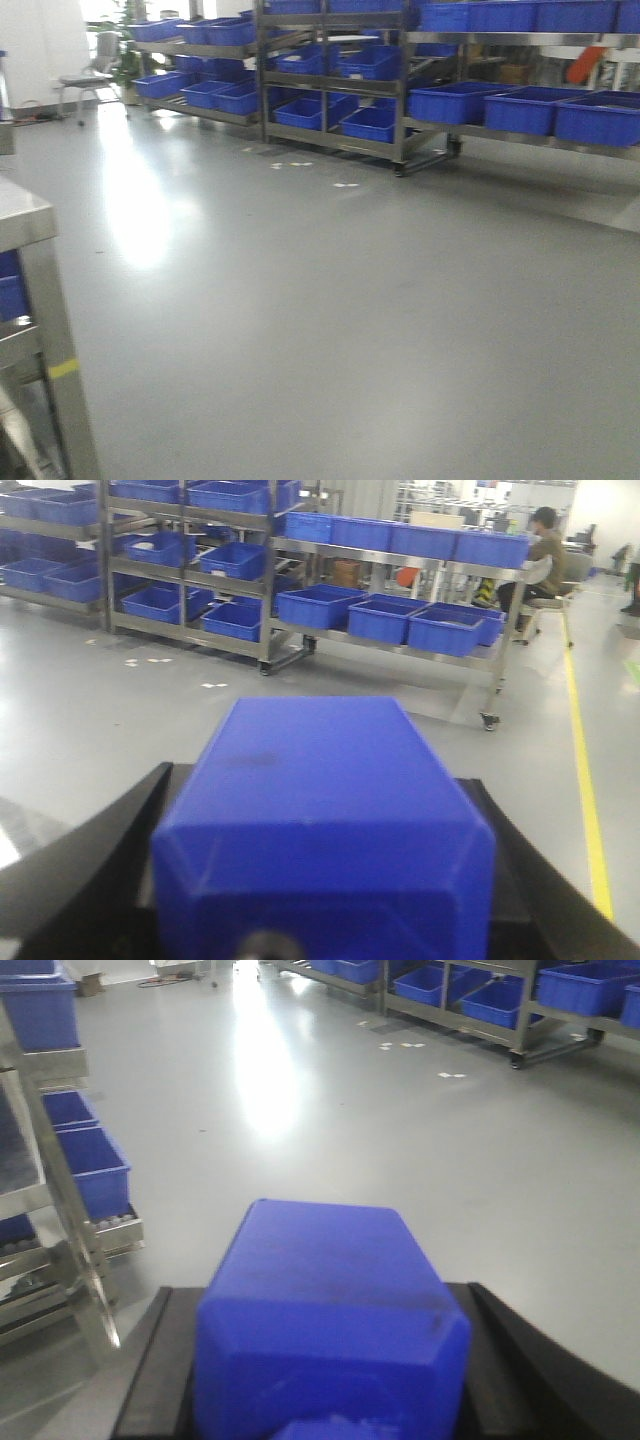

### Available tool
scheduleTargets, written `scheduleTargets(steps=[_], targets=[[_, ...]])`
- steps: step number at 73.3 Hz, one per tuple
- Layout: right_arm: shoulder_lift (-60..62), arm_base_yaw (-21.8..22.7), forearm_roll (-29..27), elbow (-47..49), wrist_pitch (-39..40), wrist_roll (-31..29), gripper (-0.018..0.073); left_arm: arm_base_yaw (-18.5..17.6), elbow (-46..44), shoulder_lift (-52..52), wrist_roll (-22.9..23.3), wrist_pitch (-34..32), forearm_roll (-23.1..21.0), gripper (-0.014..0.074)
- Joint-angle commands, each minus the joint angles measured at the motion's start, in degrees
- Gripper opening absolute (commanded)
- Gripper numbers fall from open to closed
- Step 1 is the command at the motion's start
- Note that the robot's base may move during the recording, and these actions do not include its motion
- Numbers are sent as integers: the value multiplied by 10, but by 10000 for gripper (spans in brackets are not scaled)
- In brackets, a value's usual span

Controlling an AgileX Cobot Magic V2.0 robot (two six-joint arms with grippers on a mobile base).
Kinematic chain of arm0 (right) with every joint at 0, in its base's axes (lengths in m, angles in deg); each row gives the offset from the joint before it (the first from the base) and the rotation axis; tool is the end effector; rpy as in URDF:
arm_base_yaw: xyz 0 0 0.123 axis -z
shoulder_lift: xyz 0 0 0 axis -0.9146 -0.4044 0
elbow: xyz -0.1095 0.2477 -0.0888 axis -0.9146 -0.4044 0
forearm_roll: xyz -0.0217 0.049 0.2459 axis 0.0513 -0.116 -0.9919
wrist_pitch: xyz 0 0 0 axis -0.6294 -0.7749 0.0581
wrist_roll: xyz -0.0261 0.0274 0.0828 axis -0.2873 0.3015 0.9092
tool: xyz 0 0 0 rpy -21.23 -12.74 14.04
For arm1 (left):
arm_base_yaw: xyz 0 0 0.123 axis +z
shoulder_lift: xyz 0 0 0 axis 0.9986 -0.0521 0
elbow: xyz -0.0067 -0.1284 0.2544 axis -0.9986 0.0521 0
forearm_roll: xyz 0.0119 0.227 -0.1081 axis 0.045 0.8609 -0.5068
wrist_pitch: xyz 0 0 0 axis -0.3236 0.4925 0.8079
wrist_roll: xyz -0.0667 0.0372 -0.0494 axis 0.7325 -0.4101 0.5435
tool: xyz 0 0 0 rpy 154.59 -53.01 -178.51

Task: Pick and sort blue part to right shelf
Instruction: 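Drive the base across the floor toward the blue bin rack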

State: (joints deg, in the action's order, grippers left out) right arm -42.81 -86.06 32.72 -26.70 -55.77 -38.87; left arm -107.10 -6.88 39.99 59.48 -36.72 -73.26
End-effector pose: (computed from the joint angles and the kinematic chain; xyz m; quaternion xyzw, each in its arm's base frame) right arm 0.0414 0.0093 0.3624 -0.0686 0.7626 0.1267 0.6306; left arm 0.0588 -0.0234 0.3267 0.0893 0.7032 -0.1696 0.6847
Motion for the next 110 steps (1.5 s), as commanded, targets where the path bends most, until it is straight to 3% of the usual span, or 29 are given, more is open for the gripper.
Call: scheduleTargets(steps=[1, 110], targets=[[-7, 0, 9, 13, 56, -4, 204, -2, -17, -4, -1, -54, -1, 321], [-7, 0, 9, 13, 56, -4, 204, -2, -17, -4, -1, -54, -1, 321]])
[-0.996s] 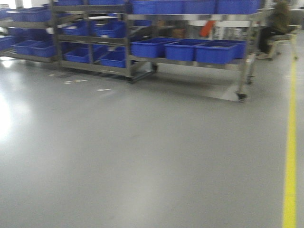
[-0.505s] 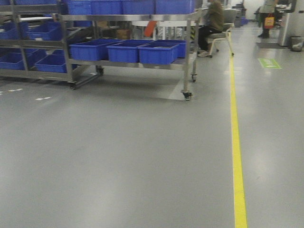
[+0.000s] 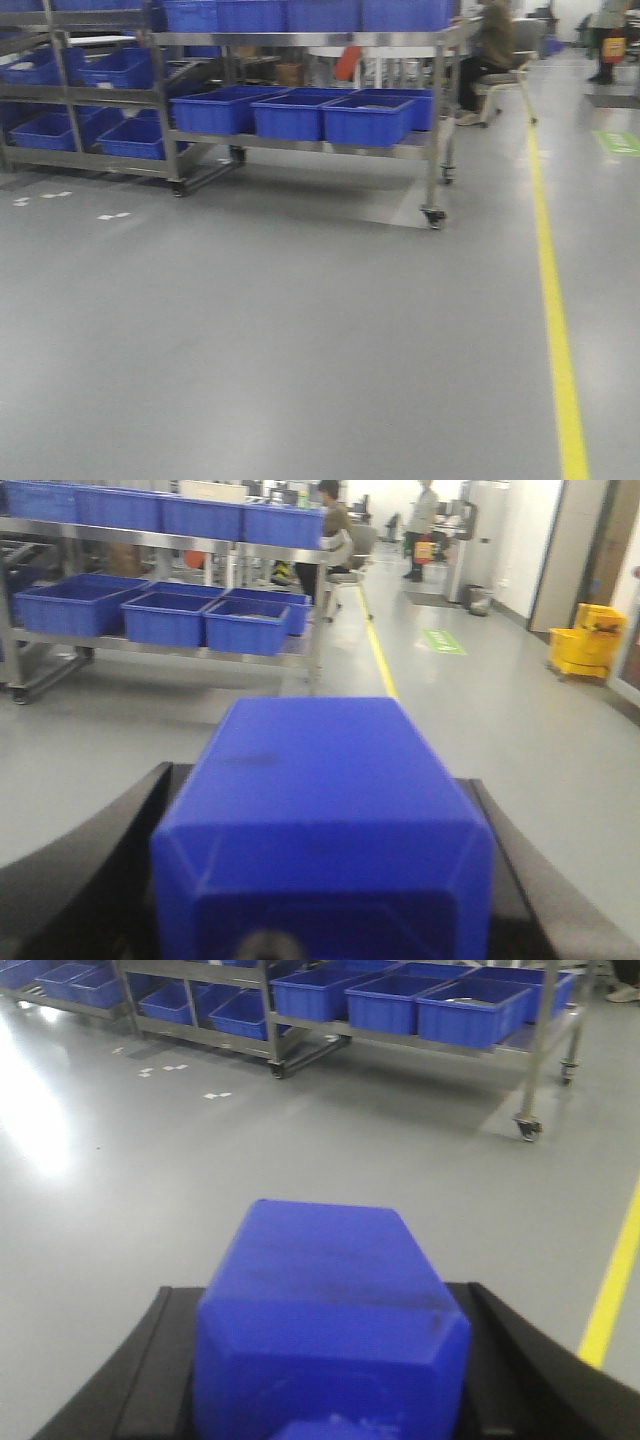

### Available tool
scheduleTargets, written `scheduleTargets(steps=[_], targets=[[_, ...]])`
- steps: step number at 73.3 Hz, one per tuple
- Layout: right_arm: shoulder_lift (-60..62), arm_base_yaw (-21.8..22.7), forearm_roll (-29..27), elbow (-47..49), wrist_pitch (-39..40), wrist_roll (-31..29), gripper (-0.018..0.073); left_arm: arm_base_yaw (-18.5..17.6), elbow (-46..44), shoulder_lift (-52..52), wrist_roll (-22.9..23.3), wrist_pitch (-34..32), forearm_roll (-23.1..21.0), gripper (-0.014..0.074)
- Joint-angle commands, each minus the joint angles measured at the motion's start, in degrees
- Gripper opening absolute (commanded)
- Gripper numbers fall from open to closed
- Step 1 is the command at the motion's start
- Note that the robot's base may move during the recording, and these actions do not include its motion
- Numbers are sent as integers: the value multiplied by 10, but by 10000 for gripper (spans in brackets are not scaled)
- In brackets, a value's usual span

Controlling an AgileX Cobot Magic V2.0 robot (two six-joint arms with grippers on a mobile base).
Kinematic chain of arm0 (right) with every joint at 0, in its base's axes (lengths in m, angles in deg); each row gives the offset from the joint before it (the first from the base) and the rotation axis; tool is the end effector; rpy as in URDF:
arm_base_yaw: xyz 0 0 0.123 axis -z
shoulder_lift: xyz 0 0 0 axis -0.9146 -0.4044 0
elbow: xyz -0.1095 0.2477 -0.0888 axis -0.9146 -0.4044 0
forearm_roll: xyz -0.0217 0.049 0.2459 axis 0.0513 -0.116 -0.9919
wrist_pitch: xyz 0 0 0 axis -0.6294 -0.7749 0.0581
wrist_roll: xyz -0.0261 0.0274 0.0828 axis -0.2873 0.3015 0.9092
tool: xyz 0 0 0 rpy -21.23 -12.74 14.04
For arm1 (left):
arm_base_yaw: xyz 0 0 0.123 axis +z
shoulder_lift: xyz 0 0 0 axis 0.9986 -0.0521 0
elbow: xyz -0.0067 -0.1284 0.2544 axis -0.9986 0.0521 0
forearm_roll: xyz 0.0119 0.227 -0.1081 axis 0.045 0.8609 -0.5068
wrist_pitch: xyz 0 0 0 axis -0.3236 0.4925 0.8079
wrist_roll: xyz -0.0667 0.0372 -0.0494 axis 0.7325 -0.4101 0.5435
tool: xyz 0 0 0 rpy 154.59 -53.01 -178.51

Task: Pick and sort blue part to right shelf
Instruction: 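Drive the base across the floor toward the blue bin rack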

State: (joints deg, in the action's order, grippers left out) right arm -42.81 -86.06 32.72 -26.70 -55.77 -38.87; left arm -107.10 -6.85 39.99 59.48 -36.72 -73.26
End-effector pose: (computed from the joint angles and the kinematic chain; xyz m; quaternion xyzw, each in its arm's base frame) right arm 0.0414 0.0093 0.3624 -0.0686 0.7626 0.1267 0.6306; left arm 0.0588 -0.0234 0.3265 0.0893 0.7034 -0.1695 0.6845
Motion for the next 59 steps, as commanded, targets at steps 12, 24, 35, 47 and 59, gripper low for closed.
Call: scheduleTargets(steps=[12, 24, 35, 47, 59], targets=[[-7, 0, 9, 13, 56, -4, 204, -2, -17, -4, -1, -54, -1, 321], [-7, 0, 9, 13, 56, -4, 204, -2, -17, -4, -1, -54, -1, 321], [-7, 0, 9, 13, 56, -4, 204, -2, -17, -4, -1, -54, -1, 321], [-7, 0, 9, 13, 56, -4, 204, -2, -17, -4, -1, -54, -1, 321], [-7, 0, 9, 13, 56, -4, 204, -2, -17, -4, -1, -54, -1, 321]])
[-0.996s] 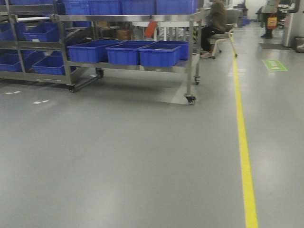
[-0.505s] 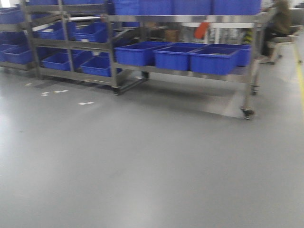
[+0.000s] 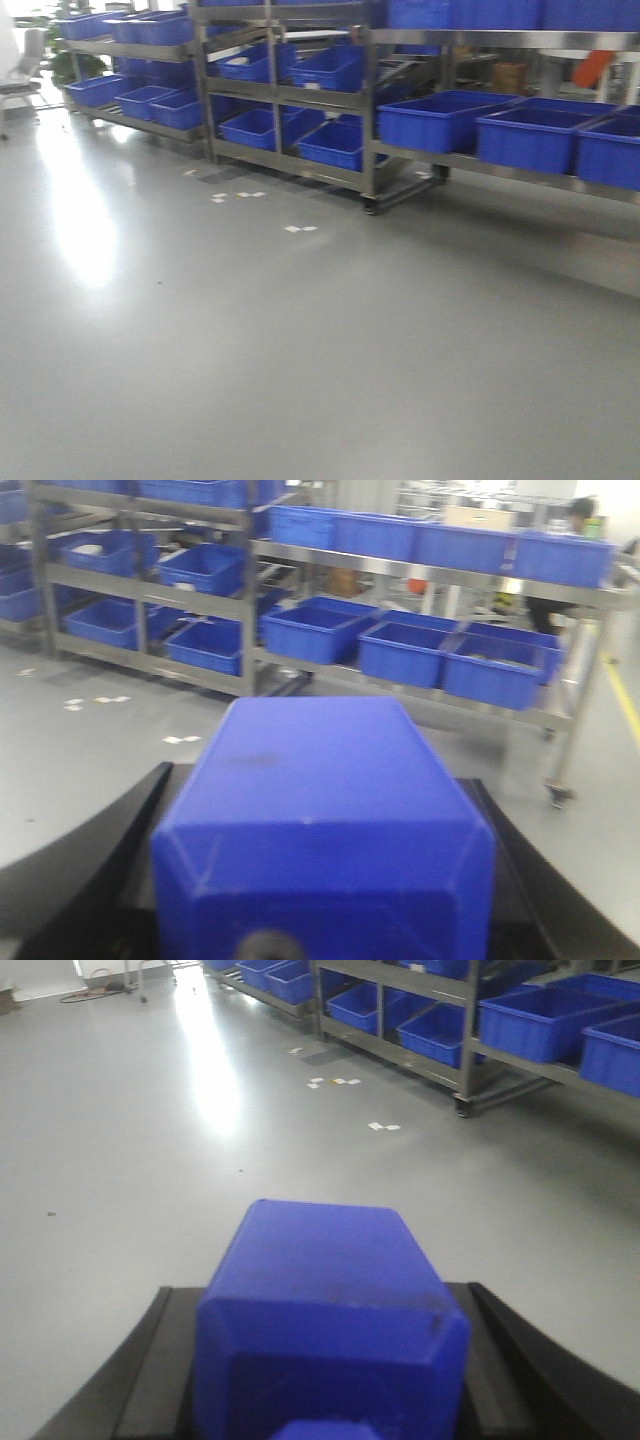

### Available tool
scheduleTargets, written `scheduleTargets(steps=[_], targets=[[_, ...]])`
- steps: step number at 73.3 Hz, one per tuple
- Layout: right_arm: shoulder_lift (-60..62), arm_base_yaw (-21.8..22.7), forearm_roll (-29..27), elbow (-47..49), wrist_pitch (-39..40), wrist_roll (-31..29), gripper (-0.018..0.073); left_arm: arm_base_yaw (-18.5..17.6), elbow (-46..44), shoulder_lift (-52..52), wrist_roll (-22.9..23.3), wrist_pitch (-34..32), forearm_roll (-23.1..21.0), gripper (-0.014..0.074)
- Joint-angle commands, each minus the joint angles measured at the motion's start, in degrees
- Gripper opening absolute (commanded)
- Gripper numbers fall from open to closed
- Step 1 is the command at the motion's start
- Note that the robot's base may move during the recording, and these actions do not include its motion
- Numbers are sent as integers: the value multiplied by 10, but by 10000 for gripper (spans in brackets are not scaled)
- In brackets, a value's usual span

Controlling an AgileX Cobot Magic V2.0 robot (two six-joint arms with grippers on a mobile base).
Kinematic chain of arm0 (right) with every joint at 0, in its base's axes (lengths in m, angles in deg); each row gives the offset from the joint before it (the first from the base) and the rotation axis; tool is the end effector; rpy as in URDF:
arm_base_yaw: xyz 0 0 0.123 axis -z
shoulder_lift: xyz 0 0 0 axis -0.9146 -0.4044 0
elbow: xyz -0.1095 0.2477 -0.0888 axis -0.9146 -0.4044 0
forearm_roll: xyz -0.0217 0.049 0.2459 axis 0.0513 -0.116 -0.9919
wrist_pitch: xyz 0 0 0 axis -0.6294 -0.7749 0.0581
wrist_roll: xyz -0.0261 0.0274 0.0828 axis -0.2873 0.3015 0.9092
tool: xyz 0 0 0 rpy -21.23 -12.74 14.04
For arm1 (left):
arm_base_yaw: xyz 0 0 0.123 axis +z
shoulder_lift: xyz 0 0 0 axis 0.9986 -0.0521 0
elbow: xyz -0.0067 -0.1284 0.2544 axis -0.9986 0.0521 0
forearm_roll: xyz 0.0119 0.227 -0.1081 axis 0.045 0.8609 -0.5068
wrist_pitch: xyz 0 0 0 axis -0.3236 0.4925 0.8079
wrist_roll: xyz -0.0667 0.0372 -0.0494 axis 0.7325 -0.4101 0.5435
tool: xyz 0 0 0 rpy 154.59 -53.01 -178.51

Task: Pick and sort blue part to right shelf
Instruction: 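Drive the base across the floor toward the blue bin rack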

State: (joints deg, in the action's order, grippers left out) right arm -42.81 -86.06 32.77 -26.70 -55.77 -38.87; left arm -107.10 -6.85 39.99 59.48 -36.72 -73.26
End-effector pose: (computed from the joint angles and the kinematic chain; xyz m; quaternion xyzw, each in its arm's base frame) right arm 0.0414 0.0093 0.3624 -0.0687 0.7626 0.1263 0.6307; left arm 0.0588 -0.0234 0.3265 0.0893 0.7034 -0.1695 0.6845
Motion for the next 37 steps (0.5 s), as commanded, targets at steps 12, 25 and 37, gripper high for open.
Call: scheduleTargets(steps=[12, 25, 37], targets=[[-7, 0, 9, 13, 56, -4, 204, -2, -17, -4, -1, -54, -1, 321], [-7, 0, 9, 13, 56, -4, 204, -2, -17, -4, -1, -54, -1, 321], [-7, 0, 9, 13, 56, -4, 204, -2, -17, -4, -1, -54, -1, 321]])
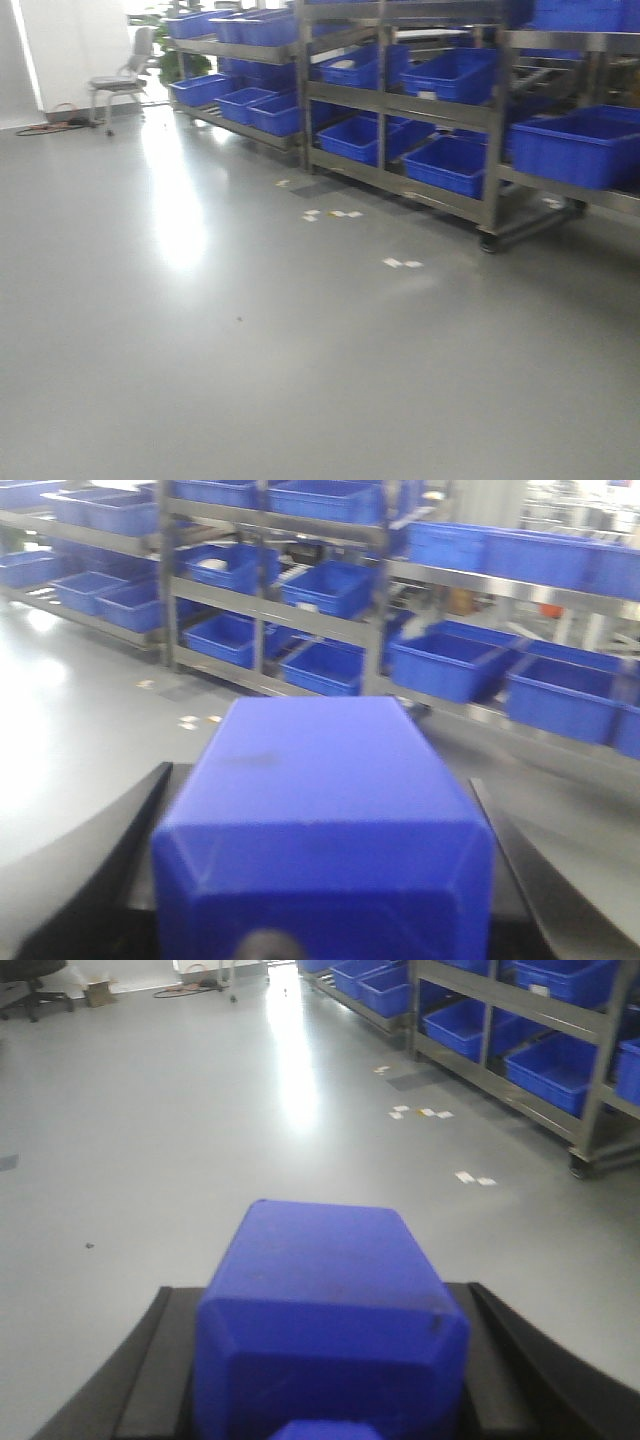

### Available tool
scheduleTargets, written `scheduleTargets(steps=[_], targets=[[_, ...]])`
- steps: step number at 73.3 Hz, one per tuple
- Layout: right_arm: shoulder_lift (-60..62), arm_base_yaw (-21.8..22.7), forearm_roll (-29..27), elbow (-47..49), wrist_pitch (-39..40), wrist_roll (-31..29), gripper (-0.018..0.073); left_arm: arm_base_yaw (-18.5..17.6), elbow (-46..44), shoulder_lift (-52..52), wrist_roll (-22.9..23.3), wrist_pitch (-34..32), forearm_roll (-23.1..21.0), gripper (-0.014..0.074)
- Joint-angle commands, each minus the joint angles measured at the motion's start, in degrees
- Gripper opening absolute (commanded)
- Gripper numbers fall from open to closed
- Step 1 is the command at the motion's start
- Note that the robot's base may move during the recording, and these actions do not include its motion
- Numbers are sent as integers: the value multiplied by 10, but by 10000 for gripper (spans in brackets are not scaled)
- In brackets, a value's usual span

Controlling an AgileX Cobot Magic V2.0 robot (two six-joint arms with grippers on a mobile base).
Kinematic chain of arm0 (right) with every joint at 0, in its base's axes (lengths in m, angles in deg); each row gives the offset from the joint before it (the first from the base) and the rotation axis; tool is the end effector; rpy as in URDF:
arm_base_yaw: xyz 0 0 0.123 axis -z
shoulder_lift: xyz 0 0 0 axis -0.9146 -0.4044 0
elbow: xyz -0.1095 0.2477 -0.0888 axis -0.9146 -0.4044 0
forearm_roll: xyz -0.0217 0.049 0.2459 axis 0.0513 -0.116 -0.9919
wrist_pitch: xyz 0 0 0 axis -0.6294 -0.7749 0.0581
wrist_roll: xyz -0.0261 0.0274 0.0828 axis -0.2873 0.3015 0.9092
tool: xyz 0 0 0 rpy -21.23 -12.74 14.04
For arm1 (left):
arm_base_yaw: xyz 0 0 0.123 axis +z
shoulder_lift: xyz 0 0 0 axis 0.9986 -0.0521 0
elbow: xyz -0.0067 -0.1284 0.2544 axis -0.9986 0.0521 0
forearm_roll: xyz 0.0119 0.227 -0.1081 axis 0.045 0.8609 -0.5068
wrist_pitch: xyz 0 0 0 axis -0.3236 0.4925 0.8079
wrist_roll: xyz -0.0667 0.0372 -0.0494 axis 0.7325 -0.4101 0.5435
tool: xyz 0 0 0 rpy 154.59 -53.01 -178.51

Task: Pick and sort blue part to right shelf
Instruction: 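Drive the base across the floor toward the blue bin rack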

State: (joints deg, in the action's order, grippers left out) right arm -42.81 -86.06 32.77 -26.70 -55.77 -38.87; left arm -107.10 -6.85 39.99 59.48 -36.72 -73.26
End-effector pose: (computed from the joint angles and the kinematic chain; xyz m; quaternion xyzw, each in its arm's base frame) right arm 0.0414 0.0093 0.3624 -0.0687 0.7626 0.1263 0.6307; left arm 0.0588 -0.0234 0.3265 0.0893 0.7034 -0.1695 0.6845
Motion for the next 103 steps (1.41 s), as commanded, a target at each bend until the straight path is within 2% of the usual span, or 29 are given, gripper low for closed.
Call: scheduleTargets(steps=[1, 103], targets=[[-7, 0, 9, 13, 56, -4, 204, -2, -17, -4, -1, -54, -1, 321], [-7, 0, 9, 13, 56, -4, 204, -2, -17, -4, -1, -54, -1, 321]])
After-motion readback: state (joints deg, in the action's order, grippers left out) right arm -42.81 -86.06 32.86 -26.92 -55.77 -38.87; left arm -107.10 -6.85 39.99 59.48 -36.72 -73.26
